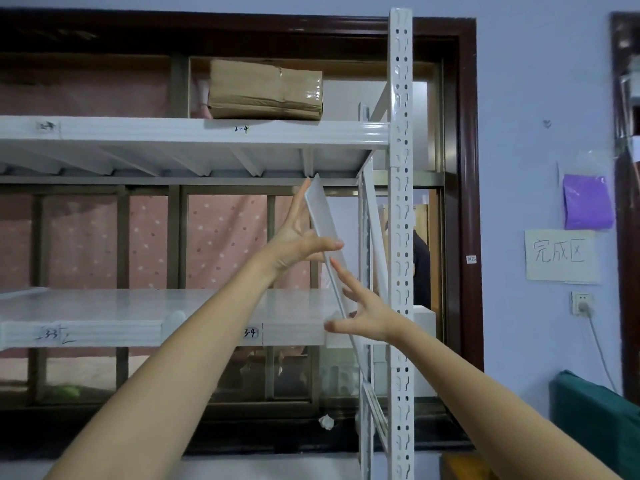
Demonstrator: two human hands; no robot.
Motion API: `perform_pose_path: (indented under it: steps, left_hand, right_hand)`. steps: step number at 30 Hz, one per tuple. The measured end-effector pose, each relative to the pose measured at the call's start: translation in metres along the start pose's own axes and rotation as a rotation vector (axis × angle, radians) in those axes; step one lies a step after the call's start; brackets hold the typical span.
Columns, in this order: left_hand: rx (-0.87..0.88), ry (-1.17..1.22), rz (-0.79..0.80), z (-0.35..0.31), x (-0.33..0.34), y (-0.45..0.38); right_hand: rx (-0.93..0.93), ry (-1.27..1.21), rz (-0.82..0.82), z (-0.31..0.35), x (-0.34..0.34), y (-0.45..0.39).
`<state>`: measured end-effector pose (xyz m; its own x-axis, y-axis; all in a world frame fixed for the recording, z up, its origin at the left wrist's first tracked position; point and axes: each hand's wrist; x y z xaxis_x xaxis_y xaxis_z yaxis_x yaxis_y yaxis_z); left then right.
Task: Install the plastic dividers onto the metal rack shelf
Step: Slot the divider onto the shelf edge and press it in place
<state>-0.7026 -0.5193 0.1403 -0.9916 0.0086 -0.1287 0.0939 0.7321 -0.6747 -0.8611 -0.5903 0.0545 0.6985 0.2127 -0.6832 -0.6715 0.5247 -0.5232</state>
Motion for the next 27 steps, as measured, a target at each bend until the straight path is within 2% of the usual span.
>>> perform_pose_path:
  steps: [4,12,17,27]
  left_hand:
    - [-0.057,-0.025,0.002,-0.022,0.006,-0.03]
    - [-0.097,-0.107,0.07,-0.043,0.025,-0.071]
    - [-0.105,-0.183,0.069,-0.032,0.031,-0.089]
    - [-0.08,-0.187,0.11,0.003,-0.004,-0.142]
  right_hand:
    - [-0.058,-0.068,-0.042,0.005,-0.014,-0.01]
    - [-0.049,-0.133,-0.079,0.006,-0.043,-0.023]
    - [-0.06,-0.124,-0.124,-0.012,-0.049,-0.033]
    - [-0.019,-0.13,-0.086,-0.047,-0.056,-0.09]
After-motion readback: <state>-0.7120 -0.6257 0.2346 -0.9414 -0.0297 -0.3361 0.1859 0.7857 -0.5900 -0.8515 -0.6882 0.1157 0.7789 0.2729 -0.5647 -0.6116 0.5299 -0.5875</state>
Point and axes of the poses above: each hand's wrist, its own y-axis away from the middle knuckle, its own x-axis out of the palm, z = x × y, and after that the axes turned 8 degrees about y, right-handed
